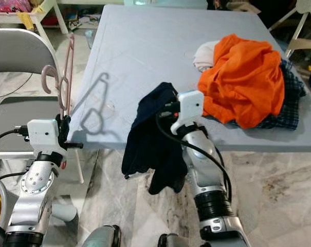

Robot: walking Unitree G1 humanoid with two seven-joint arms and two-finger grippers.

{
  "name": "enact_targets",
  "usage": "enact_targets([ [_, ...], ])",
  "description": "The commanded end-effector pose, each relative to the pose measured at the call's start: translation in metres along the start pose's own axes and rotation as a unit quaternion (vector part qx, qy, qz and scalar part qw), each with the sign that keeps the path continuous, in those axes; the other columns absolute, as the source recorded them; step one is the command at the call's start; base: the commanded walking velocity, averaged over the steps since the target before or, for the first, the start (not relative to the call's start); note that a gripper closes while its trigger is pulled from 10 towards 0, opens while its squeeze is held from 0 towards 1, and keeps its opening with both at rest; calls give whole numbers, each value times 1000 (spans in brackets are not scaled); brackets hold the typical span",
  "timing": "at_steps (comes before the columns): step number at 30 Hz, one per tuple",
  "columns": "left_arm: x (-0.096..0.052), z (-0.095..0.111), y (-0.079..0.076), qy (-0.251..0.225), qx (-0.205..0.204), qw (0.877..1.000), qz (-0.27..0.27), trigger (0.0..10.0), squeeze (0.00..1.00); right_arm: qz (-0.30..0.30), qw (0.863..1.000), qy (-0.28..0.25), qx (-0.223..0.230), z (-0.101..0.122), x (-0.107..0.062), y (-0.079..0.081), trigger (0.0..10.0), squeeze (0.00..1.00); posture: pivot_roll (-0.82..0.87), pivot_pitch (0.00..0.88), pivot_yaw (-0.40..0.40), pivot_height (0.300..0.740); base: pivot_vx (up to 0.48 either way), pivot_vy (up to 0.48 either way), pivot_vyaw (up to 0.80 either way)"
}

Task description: Hang hanger

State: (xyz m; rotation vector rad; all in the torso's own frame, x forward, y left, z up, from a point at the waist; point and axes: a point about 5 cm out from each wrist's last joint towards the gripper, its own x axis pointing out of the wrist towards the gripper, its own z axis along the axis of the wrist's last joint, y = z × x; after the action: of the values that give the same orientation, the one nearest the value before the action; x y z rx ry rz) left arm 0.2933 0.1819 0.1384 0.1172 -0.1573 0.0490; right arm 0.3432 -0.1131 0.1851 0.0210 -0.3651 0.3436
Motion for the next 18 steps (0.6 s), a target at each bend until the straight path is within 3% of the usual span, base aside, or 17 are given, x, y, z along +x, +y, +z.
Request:
enact_targets([
  [1, -2, 0, -5, -4, 3, 1000, -12, 10000, 0, 5, 1000, -12, 5, 6, 7, 1, 10000, 0, 245, 174, -47, 740, 0, 0, 0],
  [6, -3, 0, -5, -5, 5, 1000, -11, 10000, 0, 19, 1000, -19, 7, 15, 24, 4, 10000, 0, 260, 177, -56, 740, 0, 0, 0],
  [13, -9, 2, -2, -8, 7, 1000, -6, 10000, 0, 14, 998, -1, 55, 37, 71, -4, 10000, 0, 294, 192, -72, 740, 0, 0, 0],
  [18, -13, 2, -2, -8, 4, 1000, -2, 10000, 0, -5, 998, 18, 60, 63, 100, -16, 10000, 0, 312, 204, -85, 740, 0, 0, 0],
])
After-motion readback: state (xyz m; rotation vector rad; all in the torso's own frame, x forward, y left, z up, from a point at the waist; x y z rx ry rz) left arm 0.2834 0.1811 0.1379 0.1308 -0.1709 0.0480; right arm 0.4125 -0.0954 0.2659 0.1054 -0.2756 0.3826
